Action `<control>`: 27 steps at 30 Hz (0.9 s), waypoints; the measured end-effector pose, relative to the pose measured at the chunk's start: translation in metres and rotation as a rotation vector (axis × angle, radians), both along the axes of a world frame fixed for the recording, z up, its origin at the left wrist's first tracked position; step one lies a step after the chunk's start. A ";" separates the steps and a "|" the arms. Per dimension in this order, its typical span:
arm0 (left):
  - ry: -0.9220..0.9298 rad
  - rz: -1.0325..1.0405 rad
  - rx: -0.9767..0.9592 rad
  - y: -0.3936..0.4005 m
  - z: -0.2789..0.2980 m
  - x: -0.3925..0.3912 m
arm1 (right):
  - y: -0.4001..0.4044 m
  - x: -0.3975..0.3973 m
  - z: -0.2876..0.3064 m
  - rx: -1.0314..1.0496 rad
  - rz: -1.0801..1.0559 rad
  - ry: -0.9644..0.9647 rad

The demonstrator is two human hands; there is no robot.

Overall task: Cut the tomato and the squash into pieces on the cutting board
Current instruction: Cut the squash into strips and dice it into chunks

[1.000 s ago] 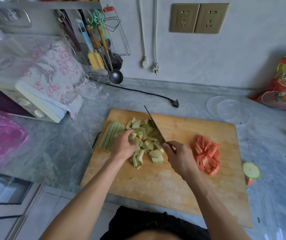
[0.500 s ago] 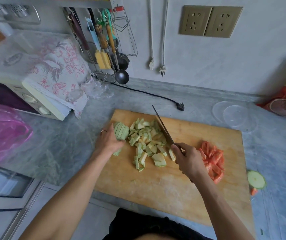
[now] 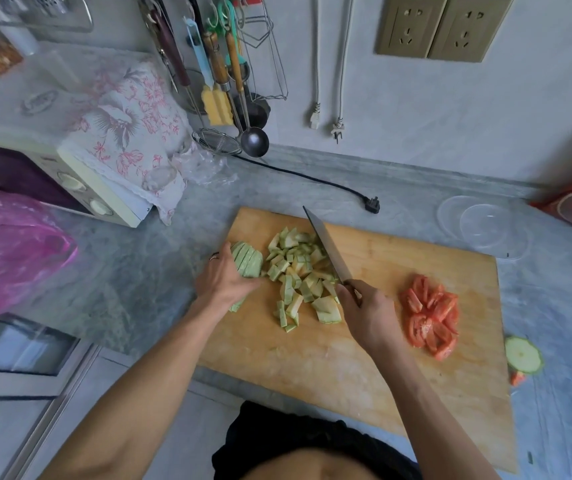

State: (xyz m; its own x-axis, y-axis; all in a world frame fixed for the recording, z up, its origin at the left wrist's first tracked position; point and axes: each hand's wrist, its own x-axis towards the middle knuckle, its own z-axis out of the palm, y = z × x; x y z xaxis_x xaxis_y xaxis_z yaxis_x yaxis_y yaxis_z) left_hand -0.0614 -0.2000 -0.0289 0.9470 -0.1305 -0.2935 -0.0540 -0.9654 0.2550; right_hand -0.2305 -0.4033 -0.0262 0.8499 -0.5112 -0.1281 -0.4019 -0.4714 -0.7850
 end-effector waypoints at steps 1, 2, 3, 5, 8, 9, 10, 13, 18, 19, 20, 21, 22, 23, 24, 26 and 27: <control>-0.003 -0.028 -0.017 0.009 -0.001 -0.002 | 0.001 0.000 0.000 -0.005 -0.011 -0.003; -0.003 -0.070 -0.036 0.020 -0.003 -0.004 | 0.004 0.000 -0.001 -0.012 -0.013 -0.005; 0.007 -0.125 -0.050 0.032 -0.004 -0.007 | 0.007 0.000 -0.003 -0.020 -0.014 -0.004; 0.022 -0.304 -0.036 0.051 -0.003 -0.011 | 0.010 0.000 -0.005 -0.021 -0.015 0.000; -0.030 -0.632 0.100 0.063 -0.004 -0.020 | 0.012 0.001 -0.006 -0.018 -0.026 0.001; -0.033 -0.706 0.129 0.064 -0.005 -0.024 | 0.013 0.001 -0.006 -0.012 -0.030 0.003; -0.020 -0.762 0.148 0.065 -0.006 -0.027 | 0.017 0.001 -0.006 -0.011 -0.027 0.007; 0.053 -0.838 0.193 0.061 -0.007 -0.030 | 0.020 0.001 -0.002 -0.010 -0.024 0.010; 0.016 -0.684 0.024 0.032 0.012 -0.025 | 0.015 -0.012 0.005 0.034 -0.061 -0.044; -0.020 -0.676 0.019 0.019 0.012 -0.029 | 0.014 -0.019 0.006 0.040 -0.081 -0.050; -0.053 -0.664 0.029 0.010 0.010 -0.034 | 0.015 -0.023 0.007 0.049 -0.086 -0.055; -0.070 -0.687 0.052 -0.001 0.006 -0.040 | 0.016 -0.029 0.007 0.054 -0.098 -0.053; -0.092 -0.764 0.091 -0.014 0.000 -0.047 | 0.014 -0.036 0.007 0.051 -0.121 -0.047; -0.133 -0.882 0.151 -0.028 -0.007 -0.053 | 0.012 -0.043 0.006 0.050 -0.142 -0.041; -0.197 -1.020 0.220 -0.039 -0.015 -0.057 | 0.011 -0.050 0.005 0.053 -0.154 -0.038; -0.313 -1.271 0.332 -0.051 -0.027 -0.056 | 0.013 -0.058 0.004 0.072 -0.166 -0.032; -0.353 -1.405 0.358 -0.060 -0.031 -0.053 | 0.011 -0.061 0.003 0.082 -0.184 -0.028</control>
State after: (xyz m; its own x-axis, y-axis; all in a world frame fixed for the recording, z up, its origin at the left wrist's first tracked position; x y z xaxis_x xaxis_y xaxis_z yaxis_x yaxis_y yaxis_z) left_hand -0.1148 -0.2604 -0.0598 0.1389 -0.9453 -0.2952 -0.9760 -0.0803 -0.2022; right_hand -0.2910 -0.3921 -0.0228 0.7466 -0.6474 -0.1536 -0.4532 -0.3259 -0.8297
